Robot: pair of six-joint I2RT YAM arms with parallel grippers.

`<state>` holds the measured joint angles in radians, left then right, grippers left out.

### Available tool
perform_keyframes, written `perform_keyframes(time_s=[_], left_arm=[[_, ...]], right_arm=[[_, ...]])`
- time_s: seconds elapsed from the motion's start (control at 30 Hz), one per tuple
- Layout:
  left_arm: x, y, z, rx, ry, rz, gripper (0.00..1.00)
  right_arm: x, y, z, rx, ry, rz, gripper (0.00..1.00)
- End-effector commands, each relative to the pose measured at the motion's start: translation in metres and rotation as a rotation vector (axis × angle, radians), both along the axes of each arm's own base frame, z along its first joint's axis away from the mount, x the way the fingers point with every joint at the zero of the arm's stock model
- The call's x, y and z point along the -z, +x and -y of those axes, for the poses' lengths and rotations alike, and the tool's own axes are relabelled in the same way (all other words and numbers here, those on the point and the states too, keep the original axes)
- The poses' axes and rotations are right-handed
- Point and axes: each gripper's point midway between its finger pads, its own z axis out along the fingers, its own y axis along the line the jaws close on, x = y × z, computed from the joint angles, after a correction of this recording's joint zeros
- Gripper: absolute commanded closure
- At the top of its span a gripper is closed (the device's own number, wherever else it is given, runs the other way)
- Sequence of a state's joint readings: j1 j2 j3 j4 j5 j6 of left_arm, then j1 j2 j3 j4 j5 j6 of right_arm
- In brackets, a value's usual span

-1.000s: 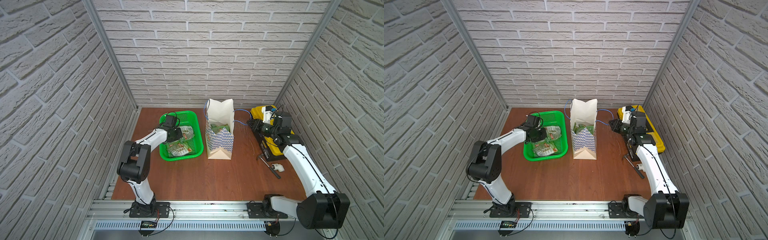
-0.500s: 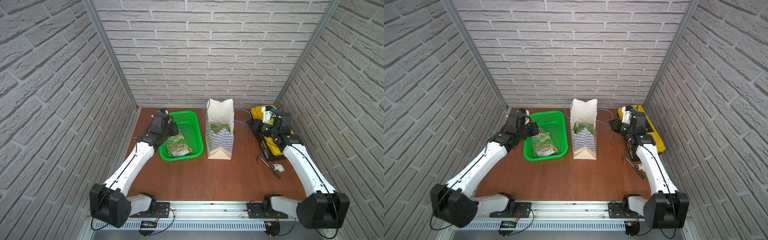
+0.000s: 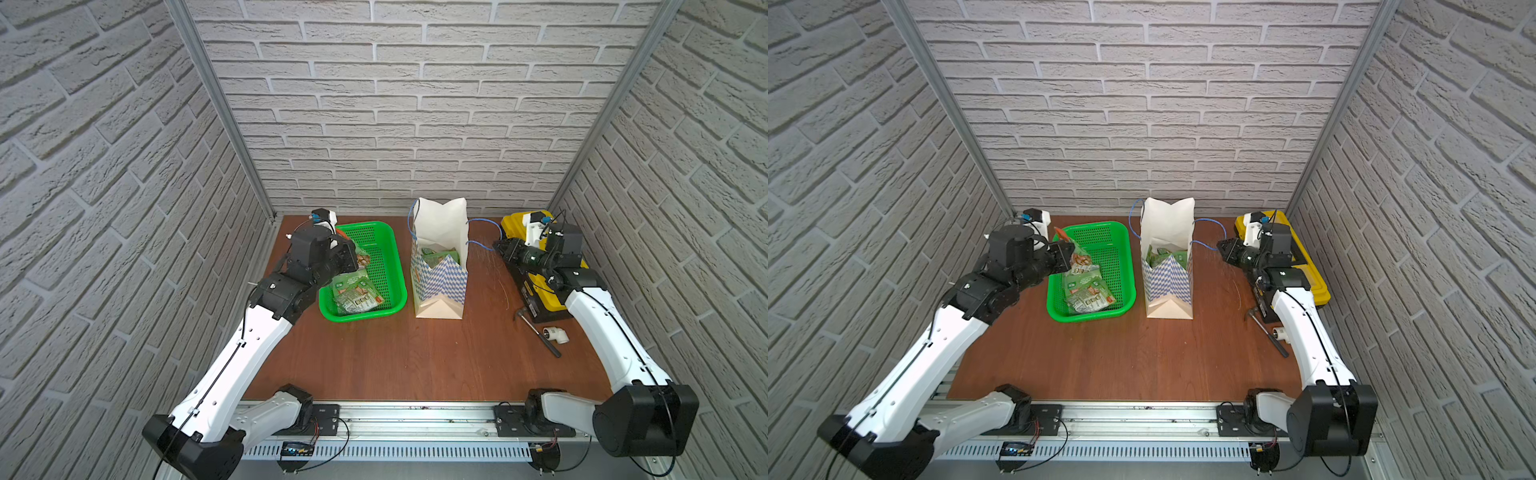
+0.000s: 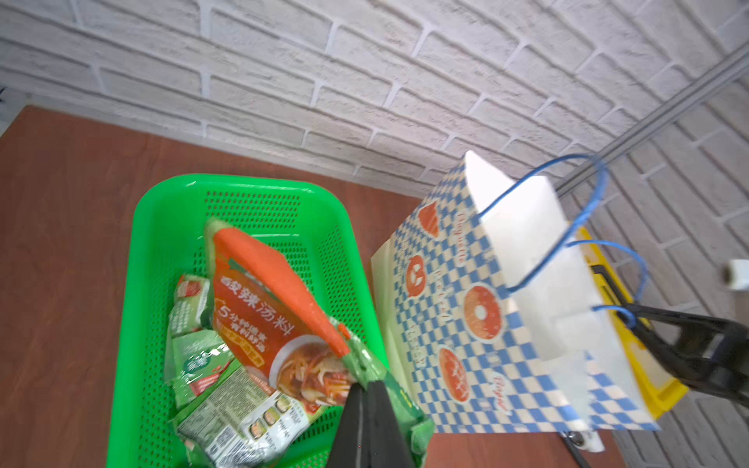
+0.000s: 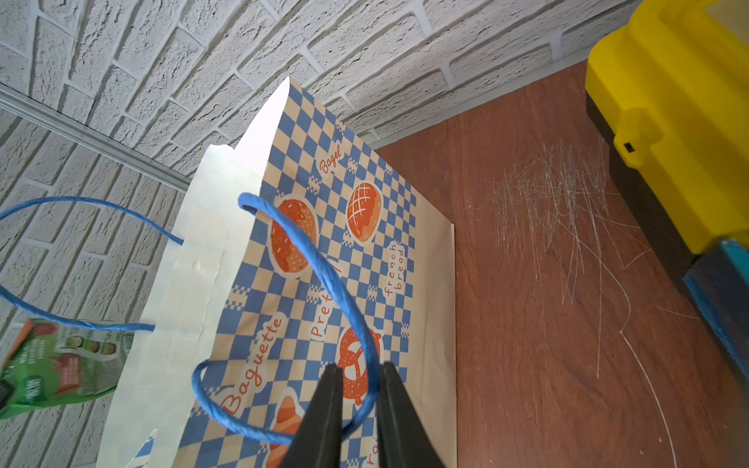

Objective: Place the condiment packets inside the bag
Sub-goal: Place the condiment packet in the paper bag.

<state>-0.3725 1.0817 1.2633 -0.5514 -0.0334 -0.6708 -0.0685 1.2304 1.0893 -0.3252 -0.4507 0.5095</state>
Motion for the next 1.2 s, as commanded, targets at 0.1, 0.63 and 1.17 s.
perform_keyframes(time_s=[0.1,0.63,1.17], left_arm=[[-0.081,-0.010,0.034,0.094,-0.013,0.194,1.00],[-0.146,-0.011,0.165,0.376,-0.002,0.322,1.00],[-0.070,0.076,0.209,0.383,0.134,0.135,1.00]], right_arm=[[-0.010,-0.001,-0.001,-0.011,0.007,0.042,0.79],[-0.013,-0.008,0.005,0.015,-0.031,0.040,0.79],[-0.017,-0.009,0.004,0.012,-0.030,0.051,0.79]])
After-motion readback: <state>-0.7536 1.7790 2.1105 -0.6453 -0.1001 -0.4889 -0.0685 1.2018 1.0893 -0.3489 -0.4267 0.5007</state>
